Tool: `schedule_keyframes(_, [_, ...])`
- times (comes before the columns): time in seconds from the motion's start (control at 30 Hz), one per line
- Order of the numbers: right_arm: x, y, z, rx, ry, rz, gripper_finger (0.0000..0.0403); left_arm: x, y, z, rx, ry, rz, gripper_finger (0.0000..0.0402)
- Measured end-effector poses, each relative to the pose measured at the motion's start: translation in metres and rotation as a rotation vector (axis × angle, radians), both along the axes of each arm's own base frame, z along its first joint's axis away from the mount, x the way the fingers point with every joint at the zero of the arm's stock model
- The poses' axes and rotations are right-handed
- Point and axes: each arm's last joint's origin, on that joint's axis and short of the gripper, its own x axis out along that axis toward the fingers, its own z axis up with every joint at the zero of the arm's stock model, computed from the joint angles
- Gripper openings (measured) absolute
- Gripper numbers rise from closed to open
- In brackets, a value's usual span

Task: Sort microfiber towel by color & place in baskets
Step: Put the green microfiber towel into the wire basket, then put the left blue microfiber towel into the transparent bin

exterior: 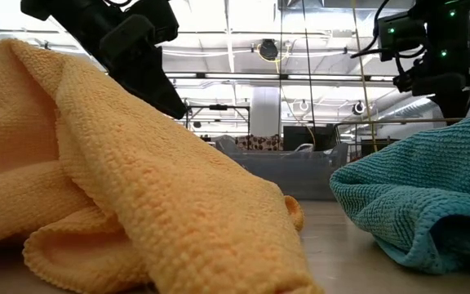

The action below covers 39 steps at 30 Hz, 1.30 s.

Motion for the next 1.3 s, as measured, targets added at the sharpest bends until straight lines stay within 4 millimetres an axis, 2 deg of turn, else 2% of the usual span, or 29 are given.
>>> schedule_keyframes(0.5, [-0.003,-0.001,0.002,-0.093,0.046,-0.045,0.0000,0.000,0.001,0.000,0.017,0.008,-0.011,0.0201])
schedule_keyframes(0.7, [0.009,0.000,0.015,-0.177,-0.164,0.017,0.0000,-0.005,0.004,-0.005,0.026,0.083,0.004,0.0201])
schedule_keyframes(0.93, [0.031,0.014,0.037,-0.282,-0.481,0.173,0.0000,-0.022,0.016,-0.017,-0.039,0.293,0.135,0.0201])
schedule_keyframes(1.07, [0.047,0.026,0.045,-0.317,-0.620,0.303,0.0000,-0.028,0.020,-0.007,-0.100,0.414,0.204,0.0201])
schedule_keyframes(1.2, [0.061,0.037,0.051,-0.341,-0.723,0.408,0.0000,-0.027,0.014,0.008,-0.206,0.464,0.185,0.0201])
schedule_keyframes(1.3, [0.072,0.045,0.053,-0.359,-0.774,0.478,0.0000,-0.031,0.008,0.009,-0.317,0.525,0.176,0.0201])
